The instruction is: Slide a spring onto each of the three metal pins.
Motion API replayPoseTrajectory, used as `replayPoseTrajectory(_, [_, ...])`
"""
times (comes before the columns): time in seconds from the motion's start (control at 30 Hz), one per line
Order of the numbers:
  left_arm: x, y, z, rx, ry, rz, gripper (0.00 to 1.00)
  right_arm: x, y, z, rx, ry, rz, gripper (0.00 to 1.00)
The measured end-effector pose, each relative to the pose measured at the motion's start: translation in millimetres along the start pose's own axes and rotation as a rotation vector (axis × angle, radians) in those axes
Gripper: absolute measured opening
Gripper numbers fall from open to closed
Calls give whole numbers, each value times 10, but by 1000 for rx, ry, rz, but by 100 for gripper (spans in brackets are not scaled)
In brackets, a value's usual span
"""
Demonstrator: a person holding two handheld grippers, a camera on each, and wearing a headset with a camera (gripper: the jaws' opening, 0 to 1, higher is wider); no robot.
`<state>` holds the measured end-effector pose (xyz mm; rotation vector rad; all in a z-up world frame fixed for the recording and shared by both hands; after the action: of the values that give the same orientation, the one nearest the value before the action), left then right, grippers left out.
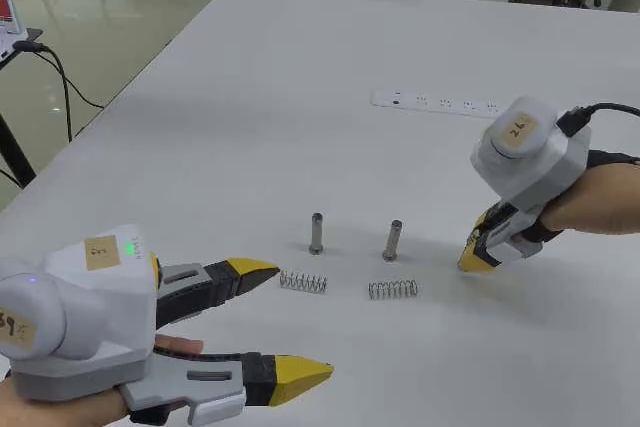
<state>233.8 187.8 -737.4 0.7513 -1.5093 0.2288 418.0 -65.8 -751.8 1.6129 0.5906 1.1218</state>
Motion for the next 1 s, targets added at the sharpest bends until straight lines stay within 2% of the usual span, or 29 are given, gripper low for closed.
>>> replayPoseTrajectory(0.5, [4, -9, 3, -4, -4, -4, 58, -5, 15, -20, -8, 24, 10, 26])
replayPoseTrajectory(1.0, [0, -6, 8, -7, -8, -8, 58, -137, 40, -43, -9, 0, 4, 28])
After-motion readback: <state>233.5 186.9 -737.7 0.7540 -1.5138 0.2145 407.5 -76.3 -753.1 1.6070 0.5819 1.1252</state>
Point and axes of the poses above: the centre of the closed fingertips' face, and the gripper's own axes: y roughly backward along the fingers, z roughly to its right, x roughly out of its top, the point moved 10 cm from there along y, roughly backward along the fingers, and after that the axes turned 13 degrees about -y, right-handed, at the moved point
